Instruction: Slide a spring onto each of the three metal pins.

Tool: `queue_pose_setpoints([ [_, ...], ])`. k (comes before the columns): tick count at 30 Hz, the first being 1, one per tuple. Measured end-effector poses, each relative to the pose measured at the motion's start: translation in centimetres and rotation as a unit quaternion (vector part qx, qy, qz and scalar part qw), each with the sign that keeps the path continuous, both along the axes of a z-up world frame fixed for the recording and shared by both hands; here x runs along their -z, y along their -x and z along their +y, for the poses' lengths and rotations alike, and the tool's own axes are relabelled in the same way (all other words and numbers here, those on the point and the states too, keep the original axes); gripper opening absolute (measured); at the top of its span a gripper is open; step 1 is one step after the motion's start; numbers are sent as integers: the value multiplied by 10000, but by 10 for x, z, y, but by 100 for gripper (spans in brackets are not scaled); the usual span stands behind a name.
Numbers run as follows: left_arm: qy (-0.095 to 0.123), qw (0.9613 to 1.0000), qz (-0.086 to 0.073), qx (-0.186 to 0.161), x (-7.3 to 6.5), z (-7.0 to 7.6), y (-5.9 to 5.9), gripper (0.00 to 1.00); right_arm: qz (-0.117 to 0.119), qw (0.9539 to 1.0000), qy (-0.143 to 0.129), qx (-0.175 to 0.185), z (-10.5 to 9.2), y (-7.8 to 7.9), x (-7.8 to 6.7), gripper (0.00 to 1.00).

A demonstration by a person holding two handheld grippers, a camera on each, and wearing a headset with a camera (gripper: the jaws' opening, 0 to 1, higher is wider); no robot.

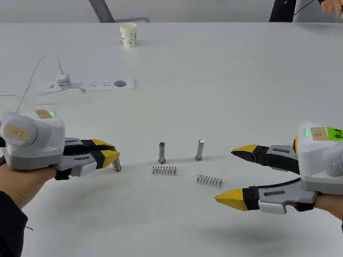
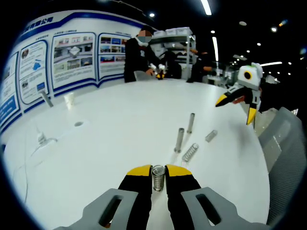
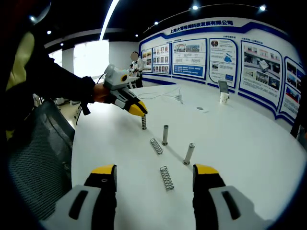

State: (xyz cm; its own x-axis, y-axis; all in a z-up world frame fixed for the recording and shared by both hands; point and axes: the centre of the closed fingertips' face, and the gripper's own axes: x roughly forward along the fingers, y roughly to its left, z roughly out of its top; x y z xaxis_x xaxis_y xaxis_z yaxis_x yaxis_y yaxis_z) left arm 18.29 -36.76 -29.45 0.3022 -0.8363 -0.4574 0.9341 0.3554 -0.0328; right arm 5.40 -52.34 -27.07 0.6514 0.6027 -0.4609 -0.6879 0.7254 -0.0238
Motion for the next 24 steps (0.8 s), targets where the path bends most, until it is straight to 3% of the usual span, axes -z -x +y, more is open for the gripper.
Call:
queue_pose_setpoints([
  [24, -78, 10000, 5, -30, 5, 1, 1, 13, 22, 10000, -7, -2, 1, 0, 3, 65],
])
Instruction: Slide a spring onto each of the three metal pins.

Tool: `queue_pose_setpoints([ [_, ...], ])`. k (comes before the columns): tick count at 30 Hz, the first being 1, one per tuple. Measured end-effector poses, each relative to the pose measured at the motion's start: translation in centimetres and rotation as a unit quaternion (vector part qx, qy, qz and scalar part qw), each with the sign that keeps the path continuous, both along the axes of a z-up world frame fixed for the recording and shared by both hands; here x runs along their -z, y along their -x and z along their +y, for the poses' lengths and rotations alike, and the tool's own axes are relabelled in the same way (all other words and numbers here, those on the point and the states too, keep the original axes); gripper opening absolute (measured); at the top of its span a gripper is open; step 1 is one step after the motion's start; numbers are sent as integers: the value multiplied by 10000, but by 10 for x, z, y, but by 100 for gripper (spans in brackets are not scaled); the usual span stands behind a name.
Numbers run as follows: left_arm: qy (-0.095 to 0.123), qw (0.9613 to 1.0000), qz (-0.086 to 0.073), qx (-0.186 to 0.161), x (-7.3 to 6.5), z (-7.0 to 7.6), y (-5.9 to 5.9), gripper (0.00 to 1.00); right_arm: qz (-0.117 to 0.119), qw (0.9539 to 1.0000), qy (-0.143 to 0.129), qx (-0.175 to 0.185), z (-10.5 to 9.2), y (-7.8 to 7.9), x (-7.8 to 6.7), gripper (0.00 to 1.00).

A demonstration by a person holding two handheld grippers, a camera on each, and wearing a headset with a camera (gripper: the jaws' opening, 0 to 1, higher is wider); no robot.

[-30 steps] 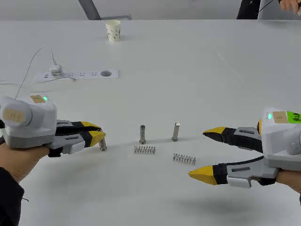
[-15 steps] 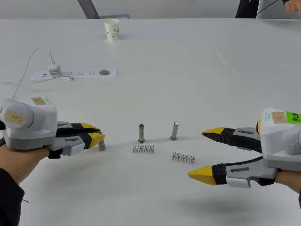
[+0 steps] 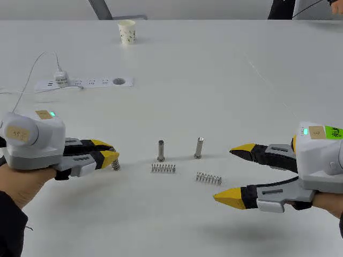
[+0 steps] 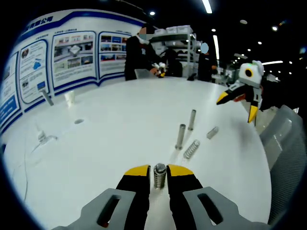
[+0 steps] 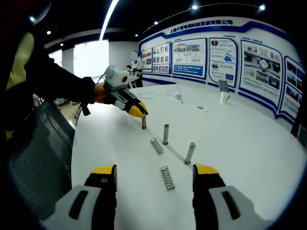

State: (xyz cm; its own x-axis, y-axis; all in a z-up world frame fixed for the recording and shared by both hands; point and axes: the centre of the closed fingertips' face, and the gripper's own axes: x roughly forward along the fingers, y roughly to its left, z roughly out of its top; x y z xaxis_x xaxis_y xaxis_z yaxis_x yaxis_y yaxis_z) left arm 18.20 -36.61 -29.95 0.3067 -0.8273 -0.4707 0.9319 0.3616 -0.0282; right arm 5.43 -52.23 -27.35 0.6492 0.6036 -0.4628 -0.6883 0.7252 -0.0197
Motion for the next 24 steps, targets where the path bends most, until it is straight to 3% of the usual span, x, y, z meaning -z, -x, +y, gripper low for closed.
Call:
queue_pose_setpoints([
  [9, 88, 9999, 14, -57, -6, 2, -1, 22, 2, 10000, 6, -6, 0, 0, 0, 65],
  [24, 290, 9994, -185, -61, -35, 10, 10, 32, -9, 10000, 36, -54, 5, -3, -2, 63],
])
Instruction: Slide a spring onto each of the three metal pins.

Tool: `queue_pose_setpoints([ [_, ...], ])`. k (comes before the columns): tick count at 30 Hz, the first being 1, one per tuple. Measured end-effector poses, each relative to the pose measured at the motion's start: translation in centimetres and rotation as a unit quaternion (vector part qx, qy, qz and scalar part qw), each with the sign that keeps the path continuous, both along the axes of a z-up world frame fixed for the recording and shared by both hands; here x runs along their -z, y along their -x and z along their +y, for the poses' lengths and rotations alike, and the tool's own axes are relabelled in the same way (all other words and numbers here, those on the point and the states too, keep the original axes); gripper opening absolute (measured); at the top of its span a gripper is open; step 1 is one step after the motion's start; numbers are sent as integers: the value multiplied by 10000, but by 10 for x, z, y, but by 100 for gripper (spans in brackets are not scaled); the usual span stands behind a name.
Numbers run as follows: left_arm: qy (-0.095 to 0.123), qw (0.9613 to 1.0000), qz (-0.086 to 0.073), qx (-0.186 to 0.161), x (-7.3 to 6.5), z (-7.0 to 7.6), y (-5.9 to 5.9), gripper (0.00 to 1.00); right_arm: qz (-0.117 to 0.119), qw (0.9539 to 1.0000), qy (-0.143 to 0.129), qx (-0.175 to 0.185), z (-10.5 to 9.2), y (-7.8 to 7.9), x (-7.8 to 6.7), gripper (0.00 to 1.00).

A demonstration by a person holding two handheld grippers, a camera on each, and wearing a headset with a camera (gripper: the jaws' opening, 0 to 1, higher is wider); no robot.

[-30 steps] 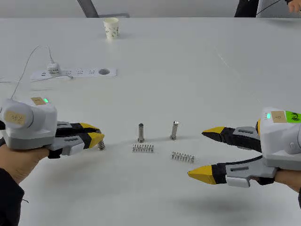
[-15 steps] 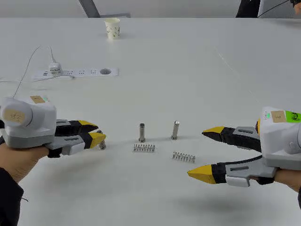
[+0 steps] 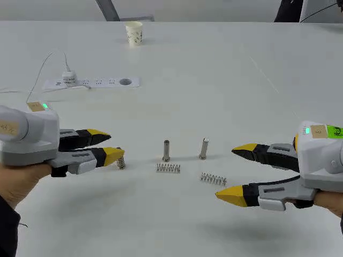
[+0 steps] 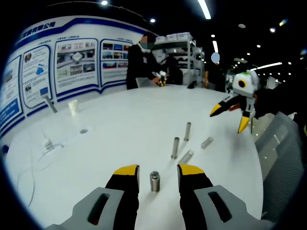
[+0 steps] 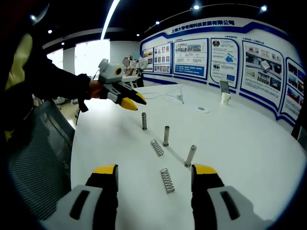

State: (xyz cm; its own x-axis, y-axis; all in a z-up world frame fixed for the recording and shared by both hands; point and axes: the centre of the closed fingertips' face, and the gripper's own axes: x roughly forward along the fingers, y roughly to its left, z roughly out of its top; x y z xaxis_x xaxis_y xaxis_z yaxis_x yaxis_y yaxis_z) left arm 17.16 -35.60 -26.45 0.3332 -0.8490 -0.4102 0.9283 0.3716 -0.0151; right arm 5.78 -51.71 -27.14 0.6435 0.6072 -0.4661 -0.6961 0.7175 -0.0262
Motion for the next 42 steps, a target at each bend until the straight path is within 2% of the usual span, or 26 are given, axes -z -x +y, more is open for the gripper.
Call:
queue_pose_setpoints([
  [12, 124, 9997, -147, 145, -19, 1, 21, 34, 29, 10000, 55, -38, 0, -6, 0, 59],
  [19, 203, 9996, -146, 161, -24, 6, 33, 34, 63, 9999, 64, -100, 4, -12, 3, 57],
  [31, 194, 9995, -9, 230, -15, 13, 59, 34, 123, 9995, 128, -275, 13, -25, 7, 54],
  [42, 220, 9995, 107, 207, -9, 15, 74, 34, 144, 9987, 223, -436, 20, -38, 13, 48],
])
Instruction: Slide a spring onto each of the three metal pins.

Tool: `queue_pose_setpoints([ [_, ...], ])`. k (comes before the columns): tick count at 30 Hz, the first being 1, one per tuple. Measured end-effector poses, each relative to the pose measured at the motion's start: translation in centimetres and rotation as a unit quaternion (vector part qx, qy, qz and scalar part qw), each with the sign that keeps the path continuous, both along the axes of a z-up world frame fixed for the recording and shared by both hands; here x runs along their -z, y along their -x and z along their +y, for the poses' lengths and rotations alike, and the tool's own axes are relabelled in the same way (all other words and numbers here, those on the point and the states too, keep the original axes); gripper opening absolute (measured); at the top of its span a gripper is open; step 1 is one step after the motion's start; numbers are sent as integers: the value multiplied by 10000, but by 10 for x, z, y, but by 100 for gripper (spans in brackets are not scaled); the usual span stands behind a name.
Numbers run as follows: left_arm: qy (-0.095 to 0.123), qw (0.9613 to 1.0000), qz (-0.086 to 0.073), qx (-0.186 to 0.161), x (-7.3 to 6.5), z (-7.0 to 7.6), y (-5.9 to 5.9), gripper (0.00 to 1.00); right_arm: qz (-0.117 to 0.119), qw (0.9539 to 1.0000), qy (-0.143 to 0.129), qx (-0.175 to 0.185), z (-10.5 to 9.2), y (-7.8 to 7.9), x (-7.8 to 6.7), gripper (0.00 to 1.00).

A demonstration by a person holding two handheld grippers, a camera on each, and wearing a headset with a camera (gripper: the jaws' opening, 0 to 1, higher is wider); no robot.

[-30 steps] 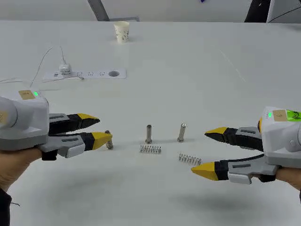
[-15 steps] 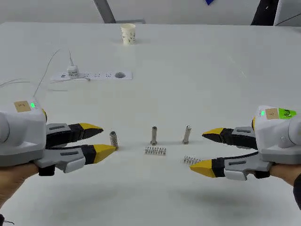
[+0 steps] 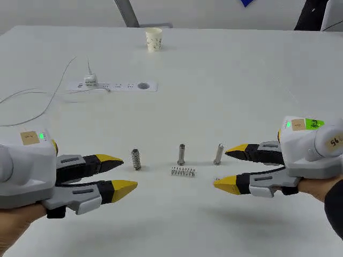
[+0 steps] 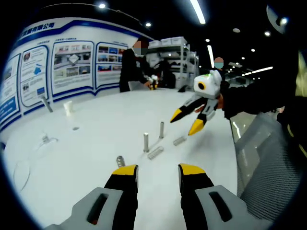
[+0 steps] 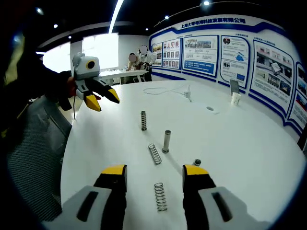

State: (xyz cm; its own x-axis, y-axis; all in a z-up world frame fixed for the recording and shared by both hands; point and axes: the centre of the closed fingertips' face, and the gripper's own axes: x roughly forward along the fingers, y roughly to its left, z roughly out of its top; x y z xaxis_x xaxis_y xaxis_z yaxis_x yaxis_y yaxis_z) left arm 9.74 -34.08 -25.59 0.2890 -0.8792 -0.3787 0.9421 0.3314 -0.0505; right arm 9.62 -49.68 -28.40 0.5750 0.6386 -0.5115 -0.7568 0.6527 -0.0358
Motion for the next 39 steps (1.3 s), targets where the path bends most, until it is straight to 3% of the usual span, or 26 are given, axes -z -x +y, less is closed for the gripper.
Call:
queue_pose_setpoints([
  [24, -19, 9999, 119, -27, 6, 2, 10, 34, 257, 9986, 329, -326, 25, -29, 29, 30],
  [39, -55, 9999, 164, 11, 10, 2, 13, 33, 434, 9965, 553, -460, 35, -38, 50, 22],
])
